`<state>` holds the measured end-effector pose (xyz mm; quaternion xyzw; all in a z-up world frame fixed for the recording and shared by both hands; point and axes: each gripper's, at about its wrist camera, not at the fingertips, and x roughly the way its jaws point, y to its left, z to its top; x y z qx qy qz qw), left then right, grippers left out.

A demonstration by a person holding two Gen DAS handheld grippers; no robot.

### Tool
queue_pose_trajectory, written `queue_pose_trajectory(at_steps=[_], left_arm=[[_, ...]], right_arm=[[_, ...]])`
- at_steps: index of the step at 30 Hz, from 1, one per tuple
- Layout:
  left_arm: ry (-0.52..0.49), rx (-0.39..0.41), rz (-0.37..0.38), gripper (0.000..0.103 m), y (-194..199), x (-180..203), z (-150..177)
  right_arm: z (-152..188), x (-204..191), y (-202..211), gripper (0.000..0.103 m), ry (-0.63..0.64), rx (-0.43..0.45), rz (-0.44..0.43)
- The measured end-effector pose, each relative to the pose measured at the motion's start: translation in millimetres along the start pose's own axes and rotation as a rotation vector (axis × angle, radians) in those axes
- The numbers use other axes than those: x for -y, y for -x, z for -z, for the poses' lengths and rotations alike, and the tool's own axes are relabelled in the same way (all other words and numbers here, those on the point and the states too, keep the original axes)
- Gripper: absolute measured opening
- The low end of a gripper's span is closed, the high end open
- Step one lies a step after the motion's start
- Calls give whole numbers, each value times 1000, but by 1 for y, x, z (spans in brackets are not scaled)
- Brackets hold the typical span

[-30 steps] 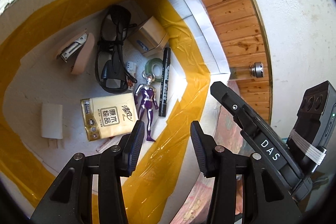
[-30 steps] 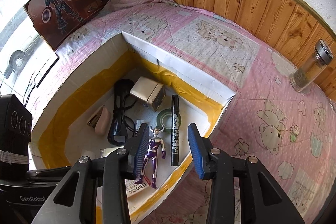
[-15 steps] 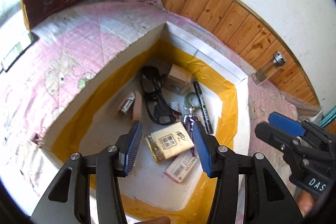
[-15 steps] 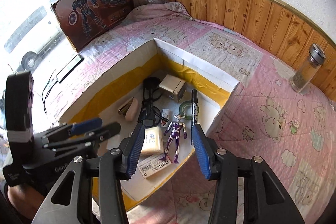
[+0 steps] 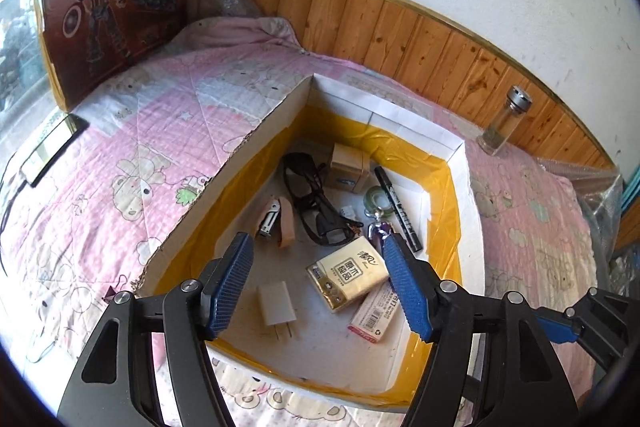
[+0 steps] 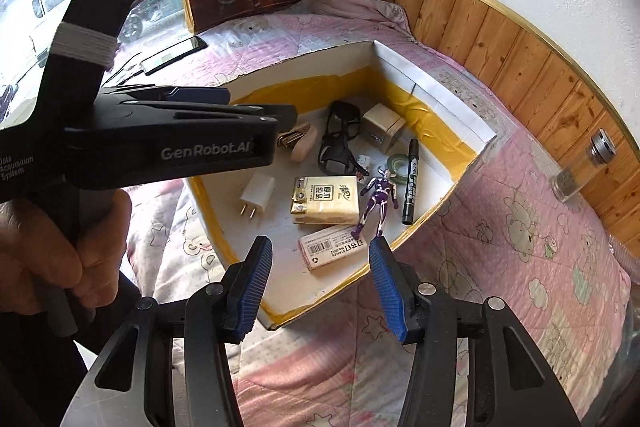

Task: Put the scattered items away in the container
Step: 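Raise both open tools away from the box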

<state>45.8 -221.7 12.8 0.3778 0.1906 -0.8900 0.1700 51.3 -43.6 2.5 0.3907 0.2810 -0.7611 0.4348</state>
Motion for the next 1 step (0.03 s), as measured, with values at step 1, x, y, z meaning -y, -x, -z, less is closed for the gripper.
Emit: queue_pose_trajectory(at_steps=[1], left_arm=[[-4, 1, 0, 71, 0, 0, 0]], right_arm=[[1, -2, 1, 53, -8, 9, -5]])
